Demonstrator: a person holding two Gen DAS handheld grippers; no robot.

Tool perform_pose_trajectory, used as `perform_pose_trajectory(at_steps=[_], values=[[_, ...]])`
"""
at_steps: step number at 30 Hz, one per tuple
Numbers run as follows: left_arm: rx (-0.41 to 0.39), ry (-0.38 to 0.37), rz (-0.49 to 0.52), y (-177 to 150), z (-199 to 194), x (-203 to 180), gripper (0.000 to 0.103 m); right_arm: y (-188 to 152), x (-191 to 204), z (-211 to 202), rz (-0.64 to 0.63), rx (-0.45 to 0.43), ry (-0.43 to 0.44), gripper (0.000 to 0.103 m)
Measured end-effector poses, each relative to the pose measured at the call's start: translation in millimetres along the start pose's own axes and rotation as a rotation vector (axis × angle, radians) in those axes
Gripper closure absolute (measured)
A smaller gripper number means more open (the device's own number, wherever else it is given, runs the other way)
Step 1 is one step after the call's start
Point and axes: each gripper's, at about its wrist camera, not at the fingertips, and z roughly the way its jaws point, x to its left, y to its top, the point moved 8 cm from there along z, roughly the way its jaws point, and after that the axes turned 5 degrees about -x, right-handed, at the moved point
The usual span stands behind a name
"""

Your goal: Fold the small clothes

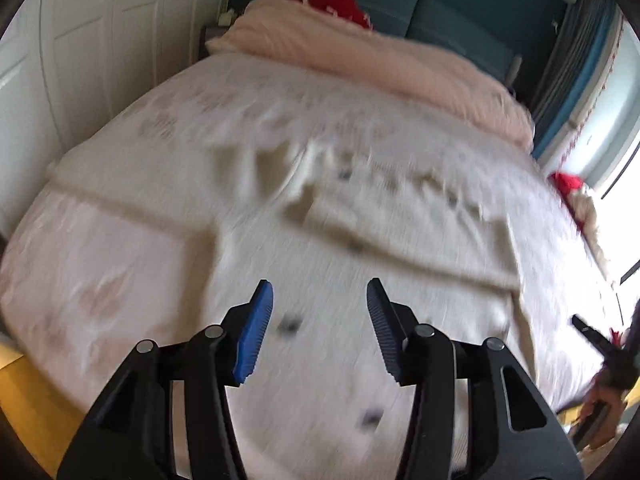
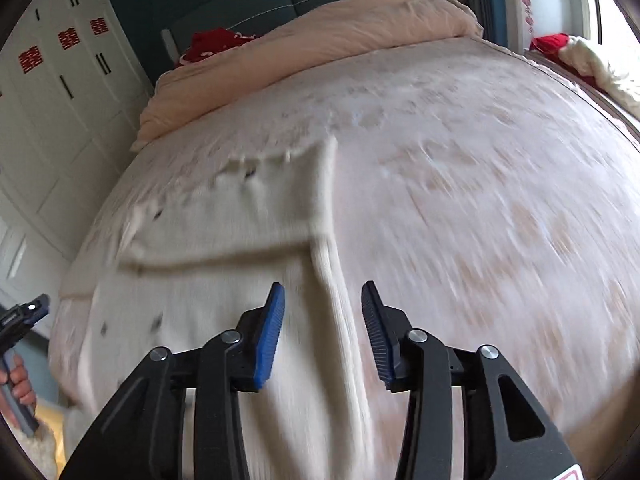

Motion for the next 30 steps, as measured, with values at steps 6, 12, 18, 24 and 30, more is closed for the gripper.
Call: perform_pose_trajectory(at_steps=[6, 12, 18, 24, 30], values=[[0.074, -0.044, -0.053, 19, 108, -33, 0.057, 40, 29, 99, 0.041, 0.004, 0.072, 0.102], [0.189, -0.001, -0.167, -15, 202, -1, 0.058, 29, 14, 178, -0.033, 0.126, -0.092, 0.103], [-0.005, -0.074, -0.319, 30, 137, 69, 0.051, 29, 42, 143, -0.094, 0.067, -0.079, 0.091], [-0.171, 0.322, -0.604, 56, 64, 298, 0.025, -32, 112, 89, -0.261, 0.041, -0.014, 0.071], [-0.088, 0.476, -0.744, 45, 84, 420, 0.023, -103, 163, 65, -0.368, 0.107, -0.005, 0.071]])
